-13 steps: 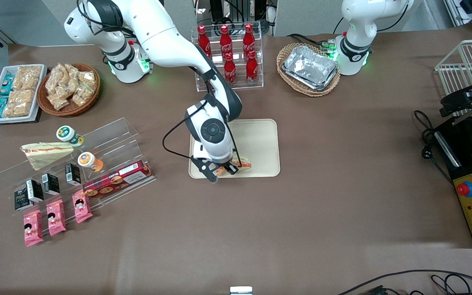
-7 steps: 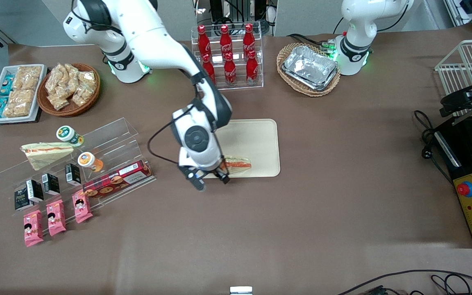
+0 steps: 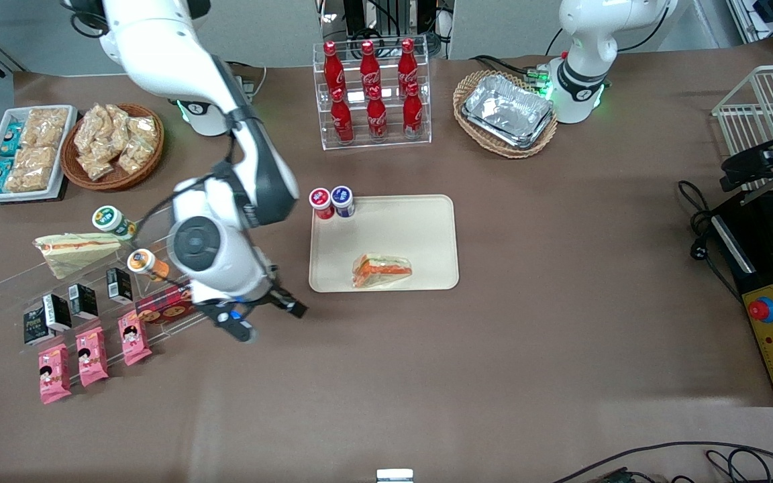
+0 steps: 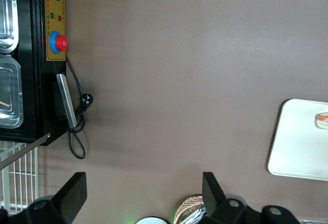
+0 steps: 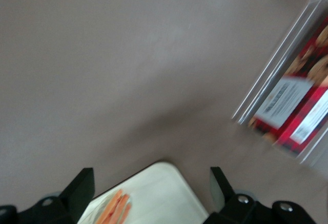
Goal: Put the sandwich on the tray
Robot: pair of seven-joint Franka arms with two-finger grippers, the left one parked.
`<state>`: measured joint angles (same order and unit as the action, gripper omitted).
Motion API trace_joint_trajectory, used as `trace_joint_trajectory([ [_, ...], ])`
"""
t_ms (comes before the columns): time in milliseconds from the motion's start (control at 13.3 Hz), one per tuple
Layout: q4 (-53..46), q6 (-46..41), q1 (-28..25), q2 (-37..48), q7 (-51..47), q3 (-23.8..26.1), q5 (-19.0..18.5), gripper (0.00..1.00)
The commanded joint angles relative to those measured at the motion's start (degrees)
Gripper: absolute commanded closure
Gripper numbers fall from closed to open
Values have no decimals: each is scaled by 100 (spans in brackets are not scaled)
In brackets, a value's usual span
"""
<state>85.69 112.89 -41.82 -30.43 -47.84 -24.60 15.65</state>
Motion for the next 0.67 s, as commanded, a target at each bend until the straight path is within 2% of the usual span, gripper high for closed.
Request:
trace_joint_trajectory([
  [0, 80, -266, 620, 545, 1089, -44, -316, 0],
  [300, 71, -986, 1490, 1169, 2706, -132, -572, 0],
  [600, 71, -1479, 2220, 1758, 3639, -124, -914, 0],
])
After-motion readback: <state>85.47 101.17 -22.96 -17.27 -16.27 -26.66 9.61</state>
